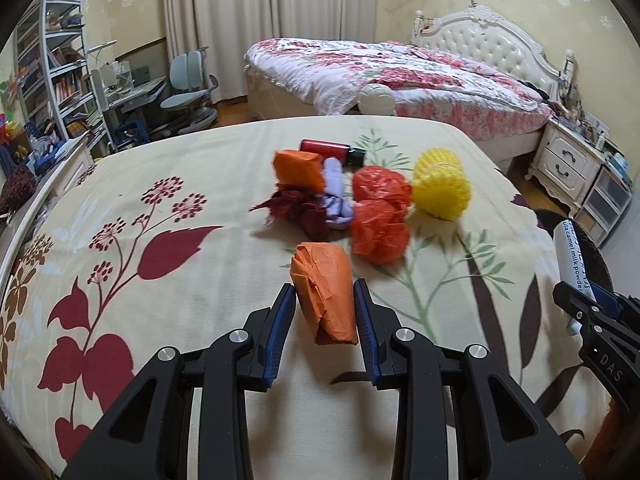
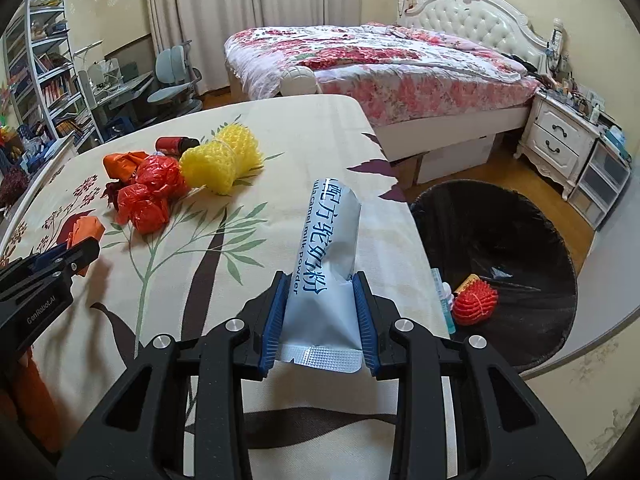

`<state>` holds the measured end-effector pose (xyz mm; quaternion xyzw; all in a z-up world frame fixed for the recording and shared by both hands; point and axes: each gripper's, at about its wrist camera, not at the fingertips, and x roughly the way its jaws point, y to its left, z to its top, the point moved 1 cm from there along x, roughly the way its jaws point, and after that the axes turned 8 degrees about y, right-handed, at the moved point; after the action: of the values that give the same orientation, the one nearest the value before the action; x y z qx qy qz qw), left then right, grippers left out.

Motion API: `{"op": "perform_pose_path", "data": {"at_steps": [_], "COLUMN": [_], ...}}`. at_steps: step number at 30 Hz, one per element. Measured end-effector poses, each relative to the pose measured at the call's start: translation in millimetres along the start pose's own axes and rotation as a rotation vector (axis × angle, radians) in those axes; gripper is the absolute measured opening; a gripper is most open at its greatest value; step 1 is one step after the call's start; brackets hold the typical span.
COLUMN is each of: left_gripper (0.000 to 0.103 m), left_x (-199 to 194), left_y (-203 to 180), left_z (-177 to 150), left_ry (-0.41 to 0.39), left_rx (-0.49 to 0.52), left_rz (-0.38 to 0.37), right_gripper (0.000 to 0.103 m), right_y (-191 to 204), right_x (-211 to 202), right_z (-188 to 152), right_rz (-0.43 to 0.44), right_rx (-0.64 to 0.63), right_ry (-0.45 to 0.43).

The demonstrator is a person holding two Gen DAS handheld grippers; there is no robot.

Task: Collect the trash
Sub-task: 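Carry orange bag and white sachet over the bin and open both tools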

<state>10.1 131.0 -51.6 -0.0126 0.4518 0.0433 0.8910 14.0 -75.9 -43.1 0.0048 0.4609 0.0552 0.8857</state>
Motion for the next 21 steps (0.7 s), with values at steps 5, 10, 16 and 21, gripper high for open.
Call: {"op": "perform_pose_path", "data": {"at_steps": [5,10,16,21], "left_gripper": [0.033,0.033,0.033,0.033], "left_x": [-2.4,-4.5,-6.8,-7.5], "left_y": [-22.6,-45.4,-75.3,-103.4], "left_z": [1.6,4.2,9.7,15.5], "left_ry": [-0.008,-0.02,-0.03,-0.044], "left_rx": [0.031,0.067,0.113,0.157], "left_rz": [-0.025,-0.054,-0.094,-0.125], "right_gripper": [0.032,0.032,0.032,0.032], "right_y": [-18.9,-38.1,-62.5,-85.5], "right_x": [-7.0,-10.9,-12.9,-13.0], "right_z": [-2.3,-2.9,-1.1,0.8], "right_rz": [-0.017,-0.037,-0.068,-0.097], "right_rx": [0.03,0.06,0.106,0.148], "right_ry": [-0.015,-0.026,-0.039,-0.046]}}
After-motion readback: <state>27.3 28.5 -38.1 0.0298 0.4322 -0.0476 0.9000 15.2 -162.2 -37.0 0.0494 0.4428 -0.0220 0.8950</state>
